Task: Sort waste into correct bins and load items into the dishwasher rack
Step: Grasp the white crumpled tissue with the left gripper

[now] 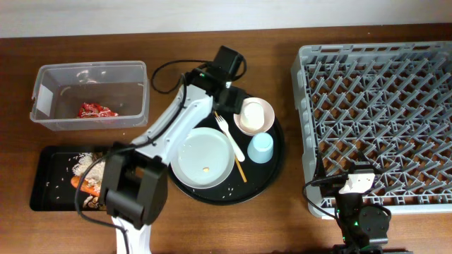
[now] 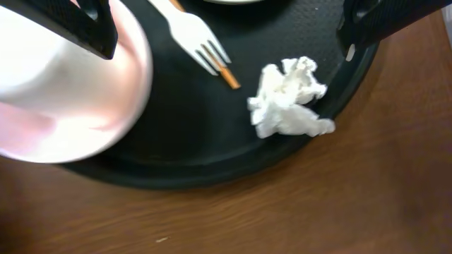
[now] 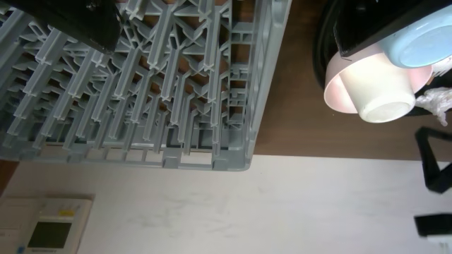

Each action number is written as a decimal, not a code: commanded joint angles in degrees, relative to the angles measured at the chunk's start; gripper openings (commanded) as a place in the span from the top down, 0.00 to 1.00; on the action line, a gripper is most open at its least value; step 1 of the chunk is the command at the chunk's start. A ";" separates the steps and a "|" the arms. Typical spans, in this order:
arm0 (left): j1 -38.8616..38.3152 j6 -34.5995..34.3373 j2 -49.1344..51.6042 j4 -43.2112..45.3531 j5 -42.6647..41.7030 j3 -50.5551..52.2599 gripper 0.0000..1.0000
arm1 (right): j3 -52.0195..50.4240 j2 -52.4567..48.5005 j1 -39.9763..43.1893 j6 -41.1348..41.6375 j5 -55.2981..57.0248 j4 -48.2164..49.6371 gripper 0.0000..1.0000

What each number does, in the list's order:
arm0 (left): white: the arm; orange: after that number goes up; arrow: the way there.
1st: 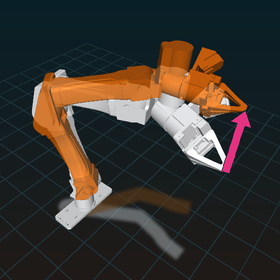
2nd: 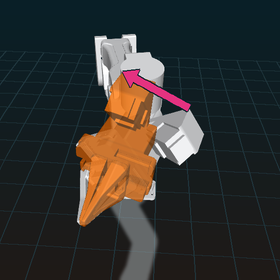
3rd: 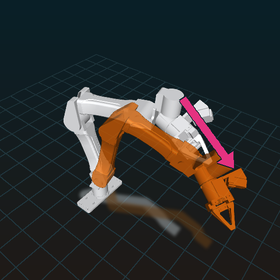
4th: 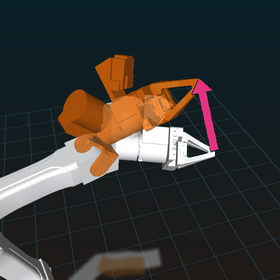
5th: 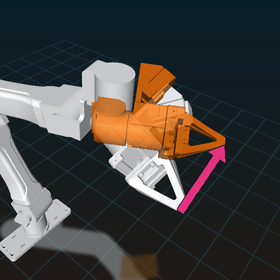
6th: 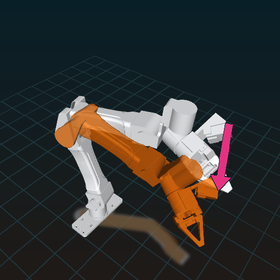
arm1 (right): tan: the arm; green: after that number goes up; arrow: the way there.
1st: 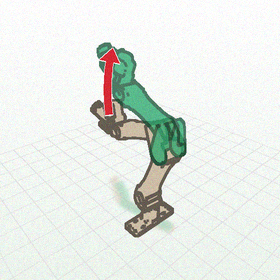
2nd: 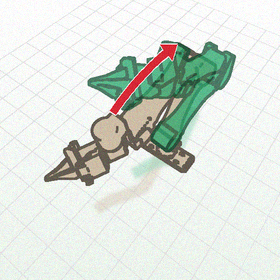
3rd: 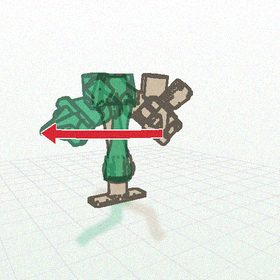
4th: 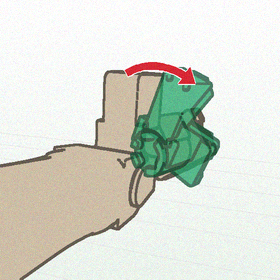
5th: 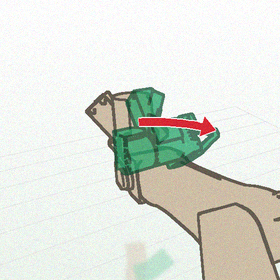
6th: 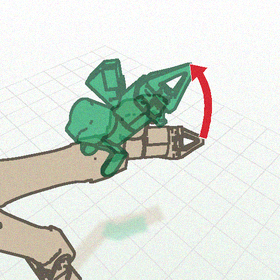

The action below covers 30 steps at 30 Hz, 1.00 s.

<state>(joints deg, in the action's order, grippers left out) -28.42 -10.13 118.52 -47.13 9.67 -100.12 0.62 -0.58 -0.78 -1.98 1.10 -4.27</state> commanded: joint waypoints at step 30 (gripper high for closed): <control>4.33 -2.03 11.63 4.70 -0.68 -1.75 0.83 | -0.31 0.37 0.42 -0.17 0.68 -0.31 0.01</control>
<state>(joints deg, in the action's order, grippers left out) -24.14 -11.88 130.19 -41.56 8.45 -100.14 0.62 -0.58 -0.78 -1.96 1.10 -4.27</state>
